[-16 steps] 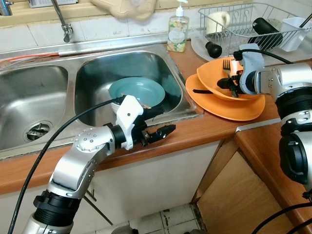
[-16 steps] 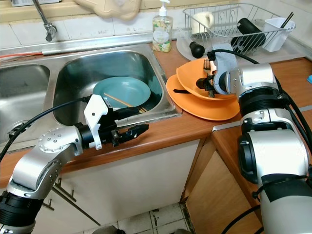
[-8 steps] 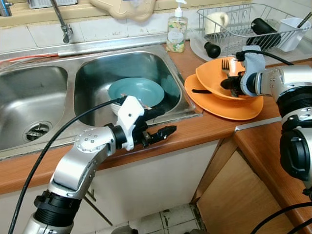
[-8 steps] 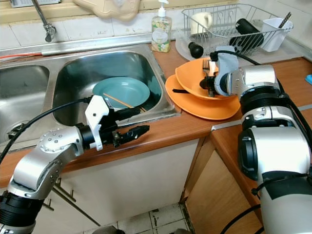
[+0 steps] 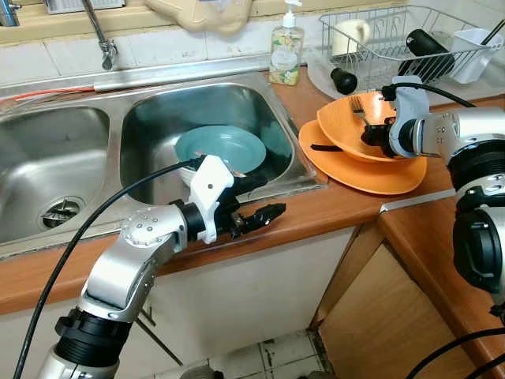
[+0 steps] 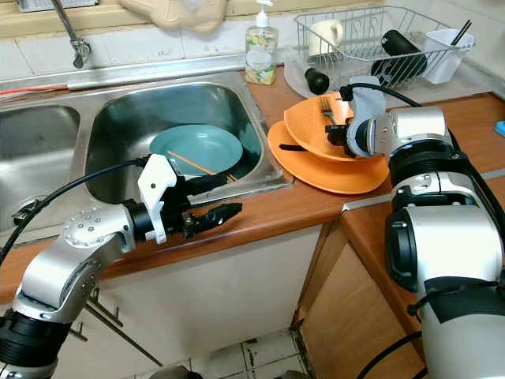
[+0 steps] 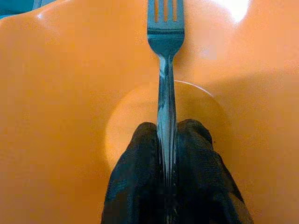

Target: Kitchen organization

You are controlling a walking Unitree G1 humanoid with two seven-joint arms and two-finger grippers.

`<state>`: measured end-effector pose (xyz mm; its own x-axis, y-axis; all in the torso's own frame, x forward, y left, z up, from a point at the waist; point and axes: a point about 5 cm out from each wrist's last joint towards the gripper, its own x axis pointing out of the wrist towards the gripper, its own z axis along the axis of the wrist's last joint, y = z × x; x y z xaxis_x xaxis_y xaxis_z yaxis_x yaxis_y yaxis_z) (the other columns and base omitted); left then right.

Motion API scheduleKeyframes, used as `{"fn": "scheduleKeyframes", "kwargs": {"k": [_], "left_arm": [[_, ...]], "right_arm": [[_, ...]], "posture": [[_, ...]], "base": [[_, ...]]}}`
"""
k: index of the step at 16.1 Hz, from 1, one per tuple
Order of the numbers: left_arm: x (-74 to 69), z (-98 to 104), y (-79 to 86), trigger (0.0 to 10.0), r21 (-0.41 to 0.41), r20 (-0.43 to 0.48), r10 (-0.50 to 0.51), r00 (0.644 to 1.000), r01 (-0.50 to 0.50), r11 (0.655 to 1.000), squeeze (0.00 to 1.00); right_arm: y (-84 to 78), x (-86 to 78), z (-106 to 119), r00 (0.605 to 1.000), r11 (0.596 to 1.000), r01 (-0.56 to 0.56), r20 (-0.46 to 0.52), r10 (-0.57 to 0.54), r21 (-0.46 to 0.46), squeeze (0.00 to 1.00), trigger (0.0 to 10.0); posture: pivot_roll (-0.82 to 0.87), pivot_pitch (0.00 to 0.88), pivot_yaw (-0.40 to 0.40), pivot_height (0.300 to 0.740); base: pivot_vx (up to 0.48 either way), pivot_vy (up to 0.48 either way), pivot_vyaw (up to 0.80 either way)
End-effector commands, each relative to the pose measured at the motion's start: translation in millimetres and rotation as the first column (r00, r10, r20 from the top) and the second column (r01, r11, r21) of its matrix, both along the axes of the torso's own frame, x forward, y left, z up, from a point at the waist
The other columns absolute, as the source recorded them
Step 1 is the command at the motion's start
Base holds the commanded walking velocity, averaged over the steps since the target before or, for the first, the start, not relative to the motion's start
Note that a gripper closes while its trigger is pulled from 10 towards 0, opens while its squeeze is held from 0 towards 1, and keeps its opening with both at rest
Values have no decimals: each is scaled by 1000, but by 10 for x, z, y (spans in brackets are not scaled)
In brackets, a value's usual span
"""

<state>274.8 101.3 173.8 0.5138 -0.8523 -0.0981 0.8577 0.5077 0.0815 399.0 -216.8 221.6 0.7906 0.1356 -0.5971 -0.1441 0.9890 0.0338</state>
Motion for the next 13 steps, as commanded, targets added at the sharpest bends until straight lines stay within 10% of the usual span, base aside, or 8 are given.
{"fn": "scheduleKeyframes", "kwargs": {"k": [1,8,13], "left_arm": [[6,32,-13,10000,7,17,-9,1000,9,1000,0],[30,65,-41,10000,-6,33,-5,999,6,1000,0],[61,139,-18,10000,-80,35,22,999,-19,997,0]], "right_arm": [[14,33,137,999,1000,-3,40,3,5,0,0],[52,17,519,970,980,-131,225,95,151,0,0],[206,-363,680,810,865,-434,530,251,253,0,706]], "posture": [[-96,0,34,740],[-95,0,43,740],[-103,0,60,740]], "base": [[0,0,0],[0,0,0],[0,0,0]]}}
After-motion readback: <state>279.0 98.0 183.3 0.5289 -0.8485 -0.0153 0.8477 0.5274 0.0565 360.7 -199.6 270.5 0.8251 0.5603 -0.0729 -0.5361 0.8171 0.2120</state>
